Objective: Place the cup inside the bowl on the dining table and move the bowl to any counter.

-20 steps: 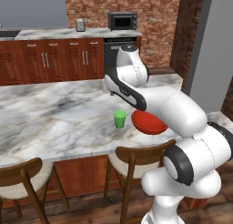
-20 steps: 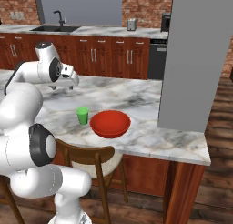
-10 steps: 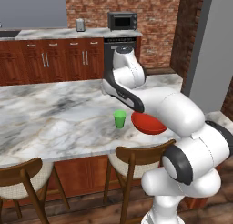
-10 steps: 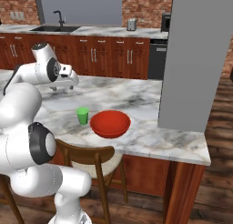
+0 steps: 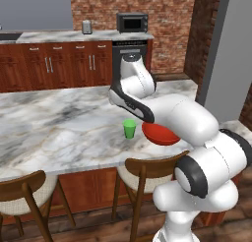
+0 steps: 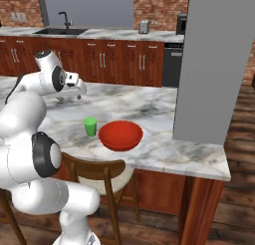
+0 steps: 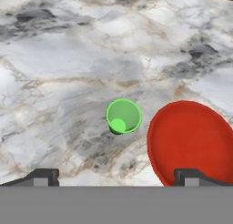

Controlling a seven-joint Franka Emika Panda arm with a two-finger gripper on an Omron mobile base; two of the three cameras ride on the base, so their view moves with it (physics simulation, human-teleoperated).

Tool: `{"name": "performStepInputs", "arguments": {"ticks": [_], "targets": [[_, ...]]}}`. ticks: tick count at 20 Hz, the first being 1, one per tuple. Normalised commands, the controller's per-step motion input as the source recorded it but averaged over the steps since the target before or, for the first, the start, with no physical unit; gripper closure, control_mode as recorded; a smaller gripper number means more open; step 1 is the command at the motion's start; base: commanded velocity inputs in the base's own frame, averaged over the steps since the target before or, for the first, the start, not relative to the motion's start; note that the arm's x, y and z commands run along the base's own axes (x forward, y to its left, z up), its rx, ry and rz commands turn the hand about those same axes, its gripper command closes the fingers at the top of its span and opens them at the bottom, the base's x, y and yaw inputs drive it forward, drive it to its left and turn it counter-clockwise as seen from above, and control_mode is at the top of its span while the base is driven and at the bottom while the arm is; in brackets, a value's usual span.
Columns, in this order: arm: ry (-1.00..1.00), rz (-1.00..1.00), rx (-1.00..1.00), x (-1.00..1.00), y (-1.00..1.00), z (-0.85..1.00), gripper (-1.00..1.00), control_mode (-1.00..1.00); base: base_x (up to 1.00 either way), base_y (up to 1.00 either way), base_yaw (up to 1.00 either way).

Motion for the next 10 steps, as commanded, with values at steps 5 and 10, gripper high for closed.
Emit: {"name": "performStepInputs", "arguments": {"ticks": [5, 10], "targets": [[0.0, -0.02, 0.0, 0.07, 0.0, -0.24, -1.0, -1.0, 0.0, 0.0, 0.0], [0.0, -0.1, 0.0, 0.06, 0.07, -0.19, -1.0, -1.0, 0.0, 0.0, 0.0]]}}
